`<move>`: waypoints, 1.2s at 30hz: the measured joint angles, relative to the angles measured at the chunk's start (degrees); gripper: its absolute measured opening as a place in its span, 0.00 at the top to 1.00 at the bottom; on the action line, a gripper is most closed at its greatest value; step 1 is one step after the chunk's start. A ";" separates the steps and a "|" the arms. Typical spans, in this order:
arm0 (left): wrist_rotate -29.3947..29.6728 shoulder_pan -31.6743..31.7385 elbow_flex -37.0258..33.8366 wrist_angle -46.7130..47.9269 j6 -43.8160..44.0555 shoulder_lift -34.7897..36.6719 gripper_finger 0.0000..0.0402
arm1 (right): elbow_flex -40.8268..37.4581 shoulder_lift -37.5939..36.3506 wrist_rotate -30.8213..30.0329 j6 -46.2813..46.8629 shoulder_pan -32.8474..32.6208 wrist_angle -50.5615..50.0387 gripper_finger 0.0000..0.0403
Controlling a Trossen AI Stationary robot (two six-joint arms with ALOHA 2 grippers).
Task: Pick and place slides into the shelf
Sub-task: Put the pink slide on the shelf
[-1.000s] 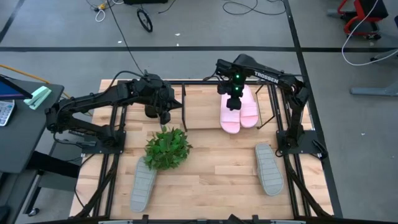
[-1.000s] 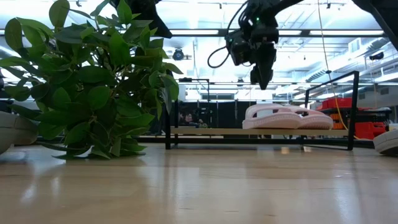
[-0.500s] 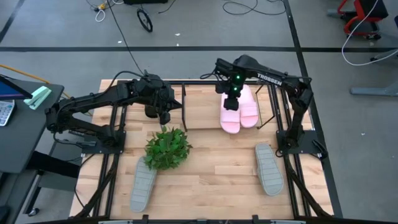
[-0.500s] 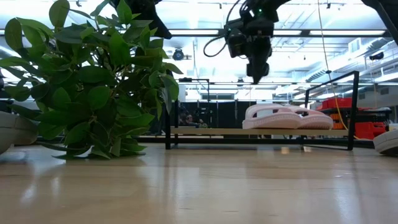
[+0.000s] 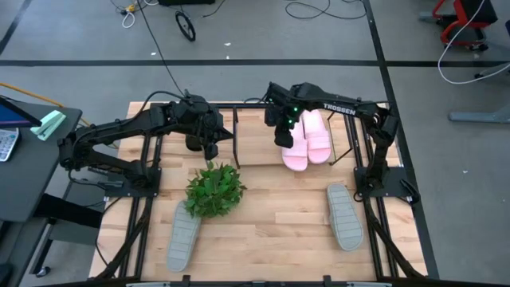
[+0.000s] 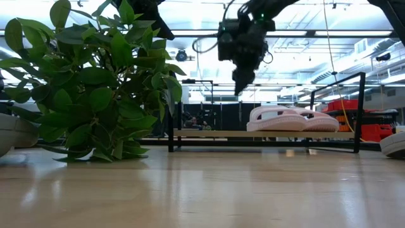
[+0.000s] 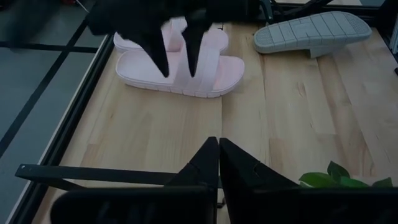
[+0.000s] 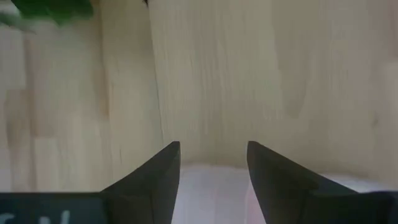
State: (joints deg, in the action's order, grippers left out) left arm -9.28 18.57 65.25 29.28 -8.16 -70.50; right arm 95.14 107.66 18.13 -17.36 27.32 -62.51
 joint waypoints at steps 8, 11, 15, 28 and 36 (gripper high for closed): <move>0.00 0.00 0.00 0.00 0.02 0.00 0.96 | -7.46 0.04 -3.82 -0.78 -0.17 9.36 0.53; 0.00 0.00 0.00 0.06 0.04 0.00 0.97 | -8.36 0.04 -4.44 -1.99 -0.18 9.57 0.53; 0.00 0.00 0.00 0.06 0.33 0.00 0.96 | -8.44 0.05 -5.19 -4.04 -0.25 7.85 0.53; -0.02 0.00 0.00 0.13 0.48 0.00 0.97 | -8.44 0.04 -9.33 -7.44 -0.49 2.14 0.54; 0.00 0.00 0.00 0.15 0.50 0.00 0.95 | -8.44 -0.04 -11.79 -8.37 -1.28 -1.15 0.54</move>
State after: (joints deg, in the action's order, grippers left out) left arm -9.28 18.57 65.25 29.43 -7.66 -70.50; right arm 86.70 107.61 6.35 -25.73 26.04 -63.65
